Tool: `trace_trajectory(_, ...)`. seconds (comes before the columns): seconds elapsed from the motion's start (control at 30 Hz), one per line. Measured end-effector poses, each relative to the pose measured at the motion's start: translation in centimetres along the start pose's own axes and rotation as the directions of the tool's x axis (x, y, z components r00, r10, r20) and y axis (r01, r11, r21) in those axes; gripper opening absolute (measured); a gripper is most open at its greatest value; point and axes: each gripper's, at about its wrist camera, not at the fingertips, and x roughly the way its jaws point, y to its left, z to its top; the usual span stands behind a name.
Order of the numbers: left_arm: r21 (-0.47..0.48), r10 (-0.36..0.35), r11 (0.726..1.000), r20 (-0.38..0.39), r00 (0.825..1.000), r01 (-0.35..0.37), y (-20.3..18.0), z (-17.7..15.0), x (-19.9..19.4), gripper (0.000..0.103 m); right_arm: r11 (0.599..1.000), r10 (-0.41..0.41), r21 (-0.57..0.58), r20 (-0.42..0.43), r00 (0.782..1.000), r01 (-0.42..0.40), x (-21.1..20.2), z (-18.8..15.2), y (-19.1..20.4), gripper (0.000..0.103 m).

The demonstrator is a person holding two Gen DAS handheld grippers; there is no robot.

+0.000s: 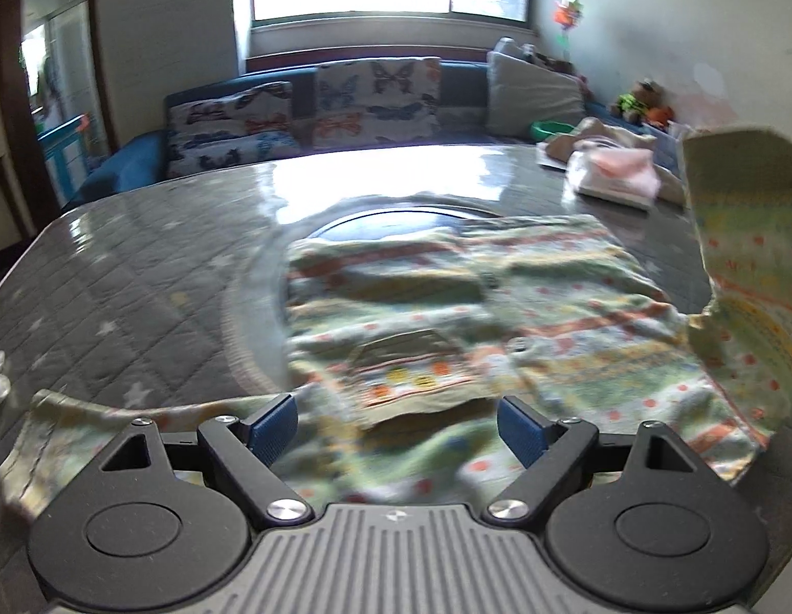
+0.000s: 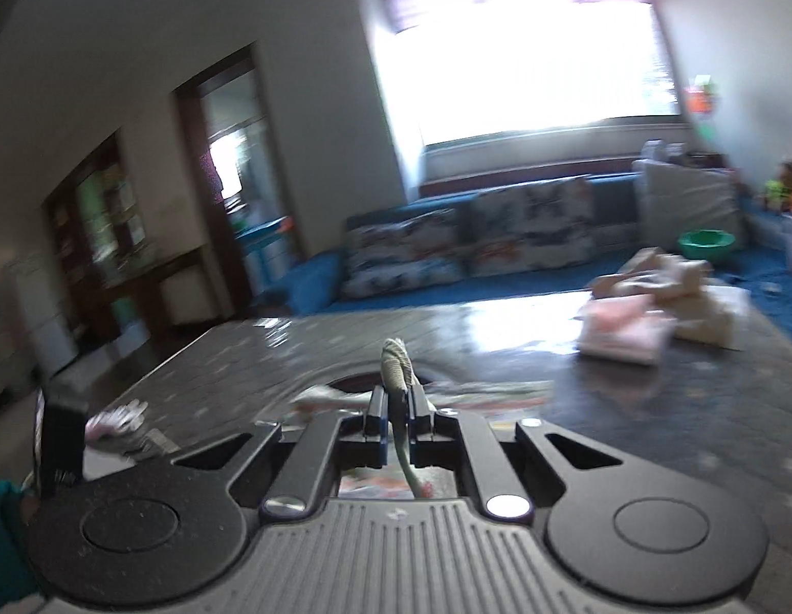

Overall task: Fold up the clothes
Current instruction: 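Grasp the shirt sleeve cuff with the right gripper and lift it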

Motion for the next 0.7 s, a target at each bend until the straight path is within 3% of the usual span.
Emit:
trace_trajectory(0.2,-0.083,0.08,0.993,-0.006,0.997,-0.08,4.1,-1.1,-1.1,0.088,0.991,0.109,-0.063,-0.14,0.984,-0.118,5.6,-2.5,4.5,0.006)
trace_trajectory(0.43,-0.138,0.143,0.98,-0.021,0.99,-0.144,7.1,-2.3,-1.8,0.088,0.972,0.168,-0.109,-0.308,0.936,-0.21,9.6,-6.5,7.1,0.012)
trace_trajectory(0.57,-0.16,0.174,0.971,-0.034,0.984,-0.178,8.5,-2.9,-1.9,0.088,0.965,0.17,-0.135,-0.333,0.928,-0.225,8.8,-6.4,6.6,0.016)
trace_trajectory(0.7,-0.197,0.215,0.955,-0.046,0.975,-0.22,10.3,-3.3,-2.2,0.088,0.978,0.122,-0.121,-0.334,0.935,-0.171,7.6,-5.1,3.6,0.02)
